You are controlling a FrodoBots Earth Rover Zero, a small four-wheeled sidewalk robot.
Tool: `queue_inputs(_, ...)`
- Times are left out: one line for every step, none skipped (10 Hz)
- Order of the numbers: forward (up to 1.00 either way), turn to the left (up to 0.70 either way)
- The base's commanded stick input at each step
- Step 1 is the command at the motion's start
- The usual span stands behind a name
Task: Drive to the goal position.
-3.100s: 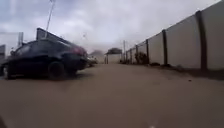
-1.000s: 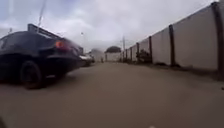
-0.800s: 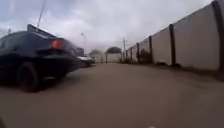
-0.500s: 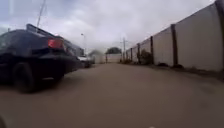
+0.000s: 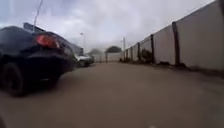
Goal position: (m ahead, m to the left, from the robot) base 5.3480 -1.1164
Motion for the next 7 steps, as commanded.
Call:
queue_inputs(0.50, 0.00)
queue_inputs(0.50, 0.00)
queue_inputs(0.50, 0.00)
queue_inputs(0.50, 0.00)
queue_inputs(0.50, 0.00)
queue_inputs(0.50, 0.00)
queue_inputs(0.50, 0.00)
